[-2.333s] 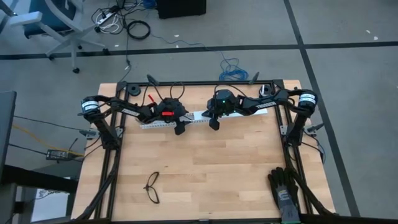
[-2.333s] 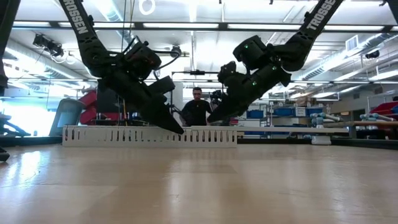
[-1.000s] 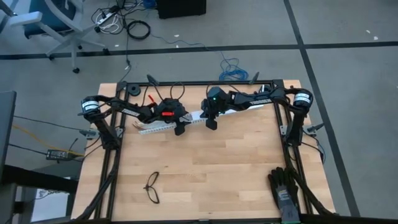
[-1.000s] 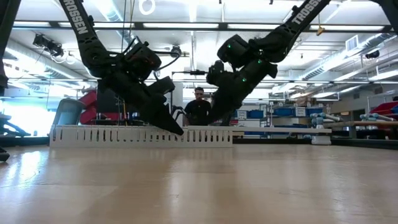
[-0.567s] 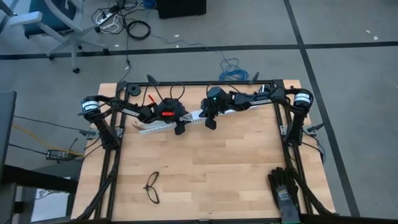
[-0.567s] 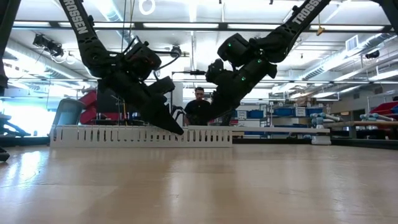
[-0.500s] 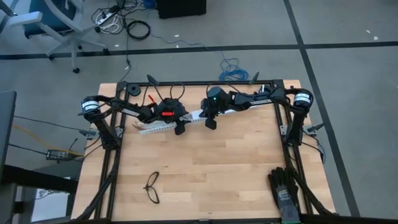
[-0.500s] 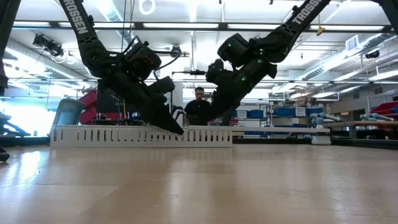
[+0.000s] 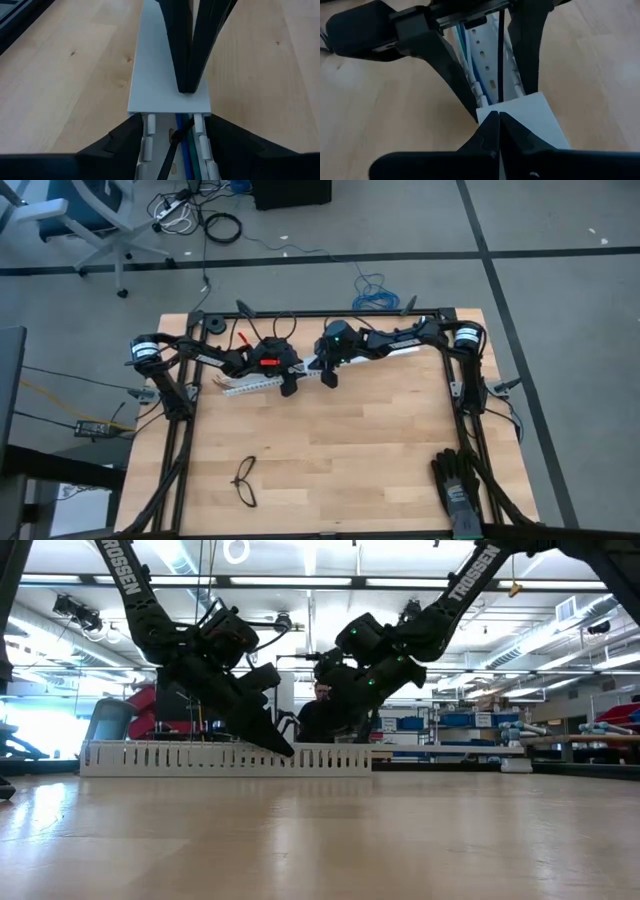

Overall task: Ziptie cables
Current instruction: Close the white cable duct lid

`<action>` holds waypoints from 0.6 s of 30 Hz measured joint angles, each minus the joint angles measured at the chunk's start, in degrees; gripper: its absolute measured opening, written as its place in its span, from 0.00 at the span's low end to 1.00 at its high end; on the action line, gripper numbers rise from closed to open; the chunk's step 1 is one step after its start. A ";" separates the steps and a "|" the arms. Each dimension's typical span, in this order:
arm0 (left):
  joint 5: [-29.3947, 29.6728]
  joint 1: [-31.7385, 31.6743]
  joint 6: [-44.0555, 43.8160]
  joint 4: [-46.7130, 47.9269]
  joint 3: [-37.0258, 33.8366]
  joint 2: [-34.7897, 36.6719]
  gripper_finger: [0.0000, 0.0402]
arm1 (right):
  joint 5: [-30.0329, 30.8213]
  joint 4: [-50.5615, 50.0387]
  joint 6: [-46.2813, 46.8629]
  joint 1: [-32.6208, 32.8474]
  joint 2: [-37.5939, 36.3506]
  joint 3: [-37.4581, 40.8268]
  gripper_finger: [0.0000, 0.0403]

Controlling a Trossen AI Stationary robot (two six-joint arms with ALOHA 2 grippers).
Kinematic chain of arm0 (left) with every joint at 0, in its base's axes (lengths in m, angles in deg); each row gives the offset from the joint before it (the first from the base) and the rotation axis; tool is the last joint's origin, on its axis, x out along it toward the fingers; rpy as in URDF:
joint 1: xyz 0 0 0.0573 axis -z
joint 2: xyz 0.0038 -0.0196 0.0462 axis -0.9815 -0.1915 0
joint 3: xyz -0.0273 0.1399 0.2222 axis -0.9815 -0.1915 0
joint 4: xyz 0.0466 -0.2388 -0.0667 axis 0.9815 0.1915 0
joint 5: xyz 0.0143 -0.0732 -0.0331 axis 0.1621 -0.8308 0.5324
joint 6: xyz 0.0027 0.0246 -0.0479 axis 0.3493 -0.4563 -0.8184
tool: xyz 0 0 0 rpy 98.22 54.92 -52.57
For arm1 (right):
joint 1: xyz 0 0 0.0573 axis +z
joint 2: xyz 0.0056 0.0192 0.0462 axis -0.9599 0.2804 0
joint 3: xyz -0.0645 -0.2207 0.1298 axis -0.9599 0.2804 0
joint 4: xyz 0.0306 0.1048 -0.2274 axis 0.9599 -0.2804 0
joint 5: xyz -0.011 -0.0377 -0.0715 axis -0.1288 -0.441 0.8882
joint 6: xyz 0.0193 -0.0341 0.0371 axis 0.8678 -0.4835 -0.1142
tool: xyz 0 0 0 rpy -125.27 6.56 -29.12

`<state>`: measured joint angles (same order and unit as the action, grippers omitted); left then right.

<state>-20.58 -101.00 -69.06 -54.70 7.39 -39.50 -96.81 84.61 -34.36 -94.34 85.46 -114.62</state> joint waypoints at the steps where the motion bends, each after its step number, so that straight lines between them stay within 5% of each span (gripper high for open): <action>1: 0.00 0.00 -0.01 -0.02 0.01 0.00 0.53 | -0.03 0.18 -0.31 0.02 0.00 -0.03 0.00; 10: 0.69 0.04 -0.04 -0.38 0.07 -0.04 0.55 | 0.37 0.39 -2.91 0.24 -8.41 1.67 0.00; 18: 0.70 0.48 0.58 -2.29 0.07 -0.04 0.73 | 0.19 -0.58 -2.86 -0.02 -9.35 1.91 0.00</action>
<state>-19.88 -100.52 -68.48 -56.98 7.46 -39.54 -96.62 84.03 -37.22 -94.36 76.11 -112.71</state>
